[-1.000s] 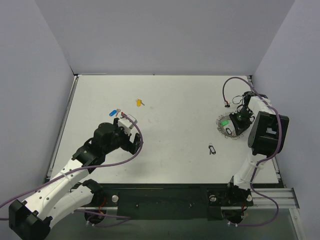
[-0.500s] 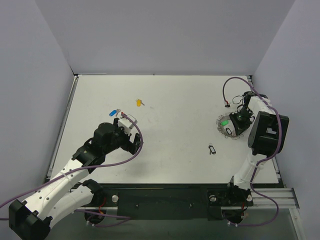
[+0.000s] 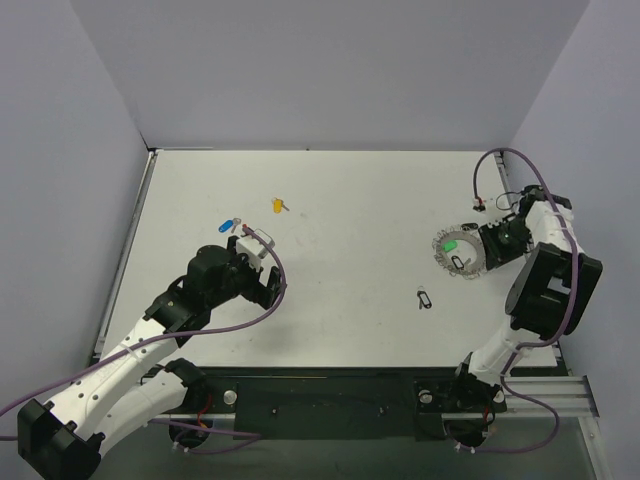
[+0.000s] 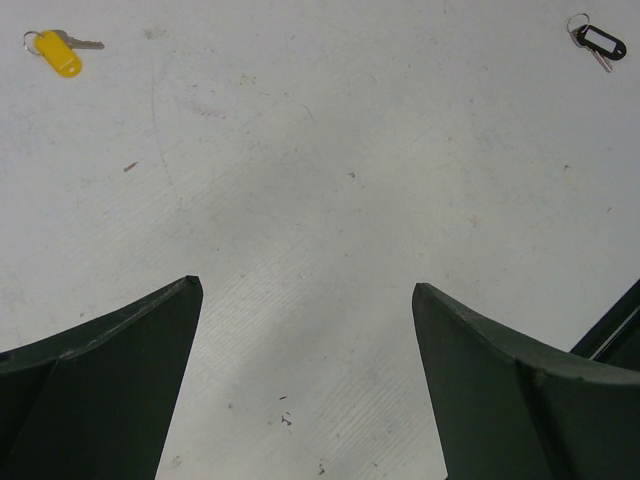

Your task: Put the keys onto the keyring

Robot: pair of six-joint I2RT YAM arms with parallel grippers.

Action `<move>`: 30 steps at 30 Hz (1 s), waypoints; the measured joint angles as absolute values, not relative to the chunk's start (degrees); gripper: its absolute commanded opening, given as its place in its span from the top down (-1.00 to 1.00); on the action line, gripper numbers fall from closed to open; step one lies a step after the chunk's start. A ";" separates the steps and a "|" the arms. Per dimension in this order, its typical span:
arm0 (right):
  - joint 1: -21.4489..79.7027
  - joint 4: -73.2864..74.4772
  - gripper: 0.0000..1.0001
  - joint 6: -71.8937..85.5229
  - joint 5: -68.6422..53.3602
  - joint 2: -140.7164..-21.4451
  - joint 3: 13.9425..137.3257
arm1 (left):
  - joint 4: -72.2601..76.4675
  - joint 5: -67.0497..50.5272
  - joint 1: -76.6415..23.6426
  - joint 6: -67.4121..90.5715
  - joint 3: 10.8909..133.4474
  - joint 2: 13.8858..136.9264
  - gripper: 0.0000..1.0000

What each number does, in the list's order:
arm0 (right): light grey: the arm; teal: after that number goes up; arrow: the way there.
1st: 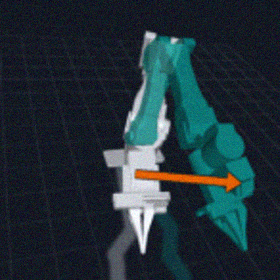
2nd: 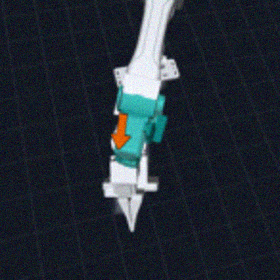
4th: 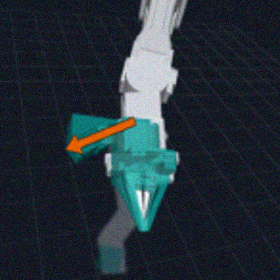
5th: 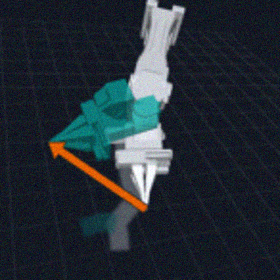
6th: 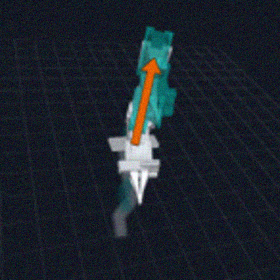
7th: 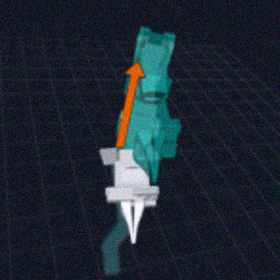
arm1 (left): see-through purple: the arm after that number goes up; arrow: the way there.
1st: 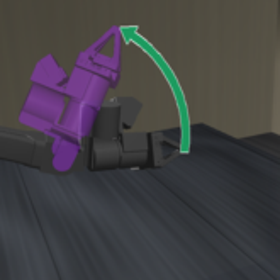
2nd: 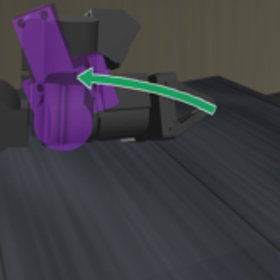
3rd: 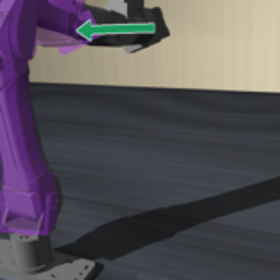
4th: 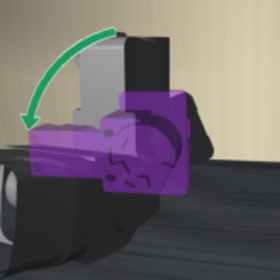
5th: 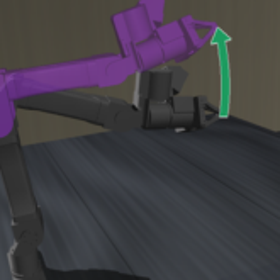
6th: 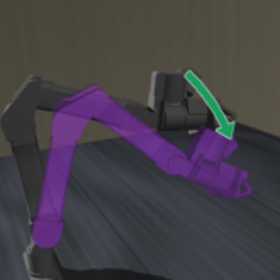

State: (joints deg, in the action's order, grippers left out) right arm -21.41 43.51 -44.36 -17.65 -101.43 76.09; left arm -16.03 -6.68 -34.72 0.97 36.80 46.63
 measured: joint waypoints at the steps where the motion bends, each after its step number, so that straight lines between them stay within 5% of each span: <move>1: -22.11 43.38 0.51 -45.63 -17.89 -100.90 75.33 | -16.05 -6.74 -34.72 0.97 36.80 46.63 -0.94; 15: -22.26 41.30 0.46 -61.71 -17.04 -103.20 72.79 | -16.05 -6.79 -34.72 0.97 36.80 46.63 -0.94; 30: -20.73 45.41 0.49 -55.92 -17.30 -108.95 79.37 | -16.05 -6.92 -34.39 0.97 36.80 46.63 -0.94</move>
State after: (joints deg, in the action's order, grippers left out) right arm -20.73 45.41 -55.92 -17.30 -108.95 79.37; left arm -16.05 -6.92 -34.39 0.97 36.80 46.63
